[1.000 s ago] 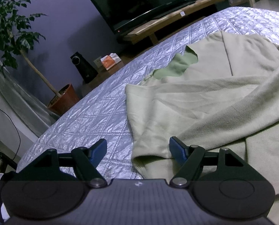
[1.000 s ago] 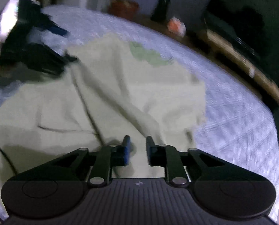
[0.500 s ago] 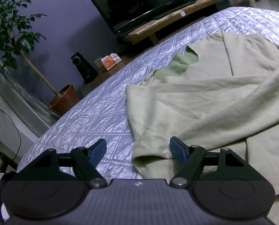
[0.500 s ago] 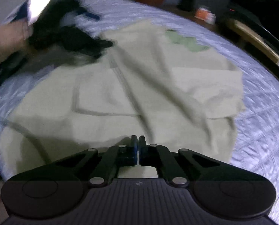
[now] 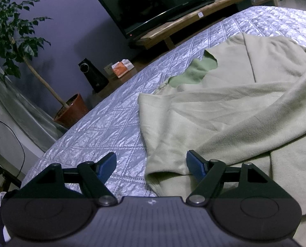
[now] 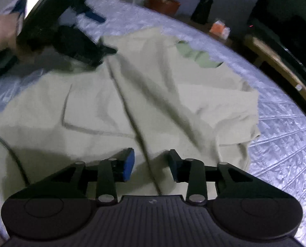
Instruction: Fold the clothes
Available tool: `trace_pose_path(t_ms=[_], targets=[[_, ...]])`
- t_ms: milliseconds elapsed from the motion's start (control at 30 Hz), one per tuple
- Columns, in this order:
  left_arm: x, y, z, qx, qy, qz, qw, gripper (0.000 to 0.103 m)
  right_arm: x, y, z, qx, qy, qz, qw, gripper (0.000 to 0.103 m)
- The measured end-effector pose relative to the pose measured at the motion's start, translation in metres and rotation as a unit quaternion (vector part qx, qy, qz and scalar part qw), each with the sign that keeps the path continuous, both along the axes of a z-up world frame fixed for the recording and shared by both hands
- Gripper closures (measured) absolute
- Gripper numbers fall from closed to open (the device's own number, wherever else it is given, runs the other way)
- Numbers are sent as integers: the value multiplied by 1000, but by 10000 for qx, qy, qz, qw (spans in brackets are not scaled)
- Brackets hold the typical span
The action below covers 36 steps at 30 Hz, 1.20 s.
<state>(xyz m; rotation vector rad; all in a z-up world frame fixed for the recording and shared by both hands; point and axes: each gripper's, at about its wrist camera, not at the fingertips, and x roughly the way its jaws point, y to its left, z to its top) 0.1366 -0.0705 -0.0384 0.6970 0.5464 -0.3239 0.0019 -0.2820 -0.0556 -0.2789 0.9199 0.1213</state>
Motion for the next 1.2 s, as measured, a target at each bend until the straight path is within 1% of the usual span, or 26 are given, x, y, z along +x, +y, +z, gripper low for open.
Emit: trace_pose_path(t_ms=[67, 100, 200, 267, 300, 367, 467, 500, 533, 567, 633, 667, 733, 967, 1033, 1100, 1133, 1167, 1200], targets=[[0, 0, 0, 1, -7, -2, 10000, 31, 5, -1, 0, -16, -9, -110, 9999, 92], [-1, -1, -1, -4, -8, 9, 10000, 31, 6, -1, 1, -50, -35, -93, 9999, 96], [-2, -2, -1, -6, -5, 14, 10000, 31, 1, 2, 9, -130, -148, 34, 9998, 97], [-2, -2, -1, 1, -10, 9, 10000, 31, -3, 6, 15, -75, -83, 224, 9997, 98], [-1, -2, -1, 1, -10, 8, 10000, 31, -6, 11, 17, -126, -54, 357, 9993, 97], [-1, -1, -1, 6, -10, 9, 10000, 31, -12, 19, 18, -194, 133, 606, 9979, 97], [-1, -1, 0, 18, -14, 3, 10000, 31, -17, 26, 12, -225, 398, 845, 9954, 95], [-1, -1, 0, 19, -15, -1, 10000, 31, -18, 25, 12, -93, 473, 881, 9949, 93], [-1, -1, 0, 17, -13, -3, 10000, 31, -17, 21, 15, 179, 535, 860, 9947, 92], [-1, 0, 0, 7, -6, 0, 10000, 31, -16, 18, 16, 345, 547, 814, 9946, 89], [-1, 0, 0, 9, -3, 3, 10000, 30, -11, 13, 15, 367, 510, 726, 9954, 81], [-1, 0, 0, 21, -9, 0, 10000, 30, -8, 11, 14, 377, 492, 682, 9957, 75], [-2, -1, 0, 51, -23, -8, 10000, 30, -3, 7, 12, 398, 455, 595, 9964, 69], [-14, 4, 0, 200, -141, -34, 9997, 30, 13, -7, 6, 471, 326, 287, 9979, 70], [-22, 10, -2, 262, -118, 16, 9996, 31, 18, -12, 4, 492, 289, 199, 9982, 60], [-31, 17, -1, 296, -120, 87, 9995, 32, 4, -15, 8, 346, 280, 79, 9990, 43], [-34, 19, 1, 256, -80, 124, 9996, 32, -6, -18, 13, 285, 291, -9, 9992, 41], [-38, 23, 5, 152, -27, 186, 9997, 34, -15, -24, 18, 306, 300, -137, 9990, 41], [-45, 26, 11, -4, -2, 261, 9997, 36, -24, -32, 27, 428, 262, -321, 9982, 40]])
